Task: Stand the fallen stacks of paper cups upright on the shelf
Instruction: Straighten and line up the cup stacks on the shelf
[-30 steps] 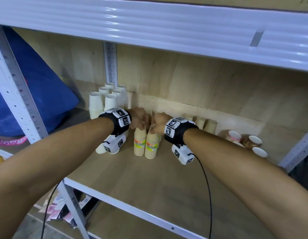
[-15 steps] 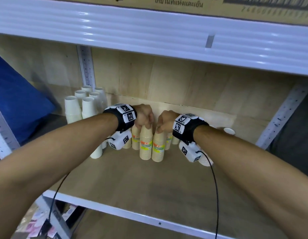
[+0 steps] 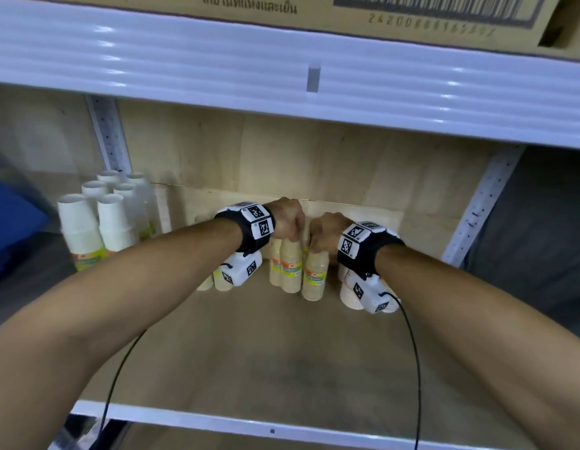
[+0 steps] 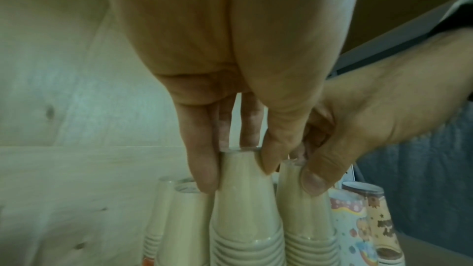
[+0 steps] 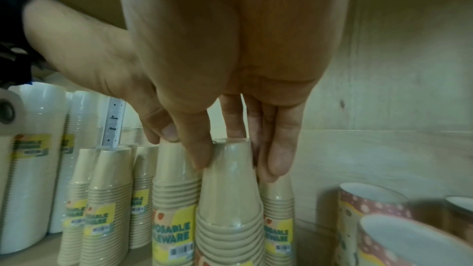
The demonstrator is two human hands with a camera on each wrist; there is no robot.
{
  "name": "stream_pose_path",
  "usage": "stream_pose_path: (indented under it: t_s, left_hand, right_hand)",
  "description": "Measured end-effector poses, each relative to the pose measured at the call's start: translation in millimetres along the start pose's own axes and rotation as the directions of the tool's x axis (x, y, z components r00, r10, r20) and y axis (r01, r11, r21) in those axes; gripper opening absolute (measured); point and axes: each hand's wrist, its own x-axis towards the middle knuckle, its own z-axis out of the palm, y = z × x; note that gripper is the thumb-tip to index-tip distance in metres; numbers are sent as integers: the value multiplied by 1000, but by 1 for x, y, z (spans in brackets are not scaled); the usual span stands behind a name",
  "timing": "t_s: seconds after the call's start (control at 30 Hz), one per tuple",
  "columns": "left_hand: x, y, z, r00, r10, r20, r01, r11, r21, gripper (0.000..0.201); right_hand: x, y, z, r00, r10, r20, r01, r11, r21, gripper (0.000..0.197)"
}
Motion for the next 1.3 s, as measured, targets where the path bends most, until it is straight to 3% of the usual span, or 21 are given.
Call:
stream_pose_path:
  t_s: [0.23, 0.47, 0.73, 1.03, 1.3]
  left_hand:
    - [21, 15, 8, 998, 53, -30, -51, 997, 56, 19]
    - [40, 17, 14, 998, 57, -27, -53, 993, 109, 16]
    - [53, 18, 18, 995, 96, -7, -94, 989, 117, 16]
    - [56, 17, 20, 996, 86, 36, -91, 982, 168, 8]
    - [58, 12, 24, 996, 75, 47, -81, 984, 161, 9]
  right_hand:
    - [10, 18, 2, 997, 62, -49, -61, 998, 17, 31]
    - [29, 29, 10, 997, 40, -58, -40, 999, 11, 28]
    - [43, 40, 17, 996, 31, -84, -29, 999, 24, 13]
    - [53, 38, 21, 992, 64, -107, -62, 998, 18, 27]
    - [50, 35, 19, 996, 62, -63, -59, 997, 56, 9]
